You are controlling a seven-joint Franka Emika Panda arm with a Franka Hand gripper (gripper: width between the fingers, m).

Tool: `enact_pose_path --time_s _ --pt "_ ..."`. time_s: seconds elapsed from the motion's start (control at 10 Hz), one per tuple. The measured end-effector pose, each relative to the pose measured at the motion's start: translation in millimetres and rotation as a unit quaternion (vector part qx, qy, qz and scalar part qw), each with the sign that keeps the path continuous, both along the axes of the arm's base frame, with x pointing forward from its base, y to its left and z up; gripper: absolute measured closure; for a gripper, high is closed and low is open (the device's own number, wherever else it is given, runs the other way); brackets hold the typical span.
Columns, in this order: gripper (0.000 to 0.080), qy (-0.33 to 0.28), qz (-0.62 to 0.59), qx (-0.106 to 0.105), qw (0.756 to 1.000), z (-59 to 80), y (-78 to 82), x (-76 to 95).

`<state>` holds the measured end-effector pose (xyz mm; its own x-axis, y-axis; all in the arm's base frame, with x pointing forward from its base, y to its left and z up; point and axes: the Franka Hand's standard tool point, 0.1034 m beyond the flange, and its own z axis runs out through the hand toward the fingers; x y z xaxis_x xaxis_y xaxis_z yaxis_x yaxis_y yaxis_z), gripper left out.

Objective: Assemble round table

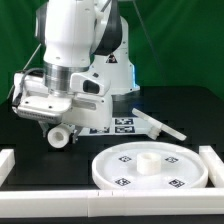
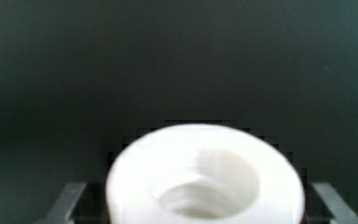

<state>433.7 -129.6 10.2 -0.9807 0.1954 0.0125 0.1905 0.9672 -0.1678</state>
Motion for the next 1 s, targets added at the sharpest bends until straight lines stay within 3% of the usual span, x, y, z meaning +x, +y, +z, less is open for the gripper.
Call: enact_pose_path --time_s 0.4,0.6,0.9,1.0 --pt "0.0393 0.000 -0.004 0.000 1.000 -1.5 -0.7 0.3" --pt "0.0202 0.000 -0.005 0.000 1.000 -1.6 -0.8 0.1" --pt "0.0153 0.000 -0.005 0.000 1.000 -1.4 -0.9 0.2" --pt "0.0153 -0.005 -0.019 -0.006 1.000 7.4 -1.6 3.8"
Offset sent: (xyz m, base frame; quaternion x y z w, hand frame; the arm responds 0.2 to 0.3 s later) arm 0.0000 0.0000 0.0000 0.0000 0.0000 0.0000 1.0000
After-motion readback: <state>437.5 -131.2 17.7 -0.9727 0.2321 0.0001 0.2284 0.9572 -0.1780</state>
